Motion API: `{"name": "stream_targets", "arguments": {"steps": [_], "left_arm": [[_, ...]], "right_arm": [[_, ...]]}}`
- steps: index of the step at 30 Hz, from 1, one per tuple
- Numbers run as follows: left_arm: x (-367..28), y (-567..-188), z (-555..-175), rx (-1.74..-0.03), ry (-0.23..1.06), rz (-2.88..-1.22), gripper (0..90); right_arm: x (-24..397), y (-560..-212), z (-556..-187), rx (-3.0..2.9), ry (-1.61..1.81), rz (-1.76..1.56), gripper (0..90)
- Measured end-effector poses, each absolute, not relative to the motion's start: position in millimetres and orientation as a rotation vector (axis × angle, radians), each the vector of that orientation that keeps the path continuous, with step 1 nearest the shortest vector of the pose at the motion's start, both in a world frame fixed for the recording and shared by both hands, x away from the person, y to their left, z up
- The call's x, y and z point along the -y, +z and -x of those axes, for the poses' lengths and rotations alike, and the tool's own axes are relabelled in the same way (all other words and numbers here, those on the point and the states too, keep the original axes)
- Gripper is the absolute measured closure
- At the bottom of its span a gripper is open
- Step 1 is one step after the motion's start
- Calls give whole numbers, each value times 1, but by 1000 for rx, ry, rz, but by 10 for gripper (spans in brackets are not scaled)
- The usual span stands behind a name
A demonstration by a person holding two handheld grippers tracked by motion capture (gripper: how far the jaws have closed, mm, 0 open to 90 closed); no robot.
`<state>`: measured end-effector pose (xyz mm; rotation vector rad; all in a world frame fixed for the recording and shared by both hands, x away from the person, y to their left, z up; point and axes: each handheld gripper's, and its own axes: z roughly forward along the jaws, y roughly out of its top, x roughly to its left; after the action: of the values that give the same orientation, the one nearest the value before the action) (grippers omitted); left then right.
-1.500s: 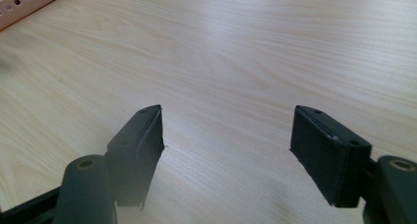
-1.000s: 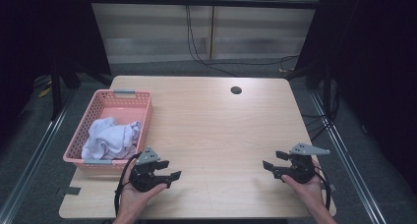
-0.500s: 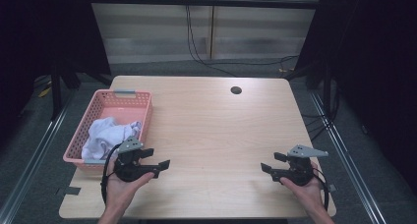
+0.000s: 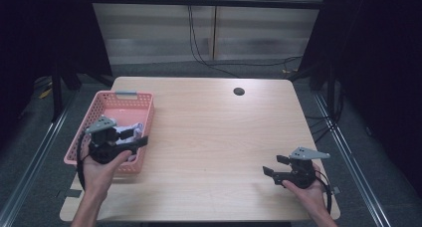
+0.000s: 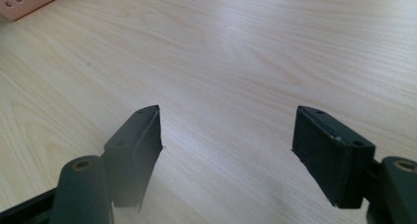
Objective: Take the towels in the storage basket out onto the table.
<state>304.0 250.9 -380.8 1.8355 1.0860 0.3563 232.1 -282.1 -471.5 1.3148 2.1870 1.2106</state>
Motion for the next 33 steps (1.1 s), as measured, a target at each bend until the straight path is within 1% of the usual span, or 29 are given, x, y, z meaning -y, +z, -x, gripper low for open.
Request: {"name": "stream_targets", "arguments": {"steps": [2,5,8,10,13,18,20,22,24,25,27,29,32,33], "left_arm": [[-261,-378,-310,-1107,346,-1835,336],[-272,-379,-318,-1143,351,-1885,295],[-286,-382,-328,-1185,348,-1911,242],[-297,-382,-335,-1228,347,-1914,187],[-312,-385,-344,-1263,336,-1932,165],[-329,-396,-357,-1303,318,-2019,163],[-330,-404,-362,-1323,321,-2057,163],[-332,-412,-367,-1311,284,-2086,164],[-332,-422,-373,-1339,224,-2090,163],[-332,-426,-375,-1348,199,-2119,164],[-329,-431,-377,-1360,191,-2142,152],[-326,-431,-379,-1362,174,-2155,118],[-316,-433,-383,-1335,126,-2285,0],[-313,-435,-385,-1338,138,-2327,0]], "right_arm": [[282,-472,-232,-2189,1214,-1310,263],[280,-472,-232,-2199,1215,-1312,258],[279,-472,-232,-2205,1214,-1302,254],[279,-472,-232,-2208,1215,-1303,250],[278,-473,-233,-2215,1207,-1306,242],[277,-475,-235,-2223,1178,-1331,247],[277,-476,-235,-2231,1180,-1333,265],[277,-476,-235,-2233,1178,-1333,263],[276,-476,-235,-2236,1177,-1333,256],[276,-476,-235,-2236,1176,-1333,256],[277,-476,-236,-2239,1174,-1330,255],[276,-476,-236,-2242,1174,-1334,255],[275,-477,-237,-2256,1180,-1331,256],[275,-477,-237,-2263,1174,-1327,256]]}}
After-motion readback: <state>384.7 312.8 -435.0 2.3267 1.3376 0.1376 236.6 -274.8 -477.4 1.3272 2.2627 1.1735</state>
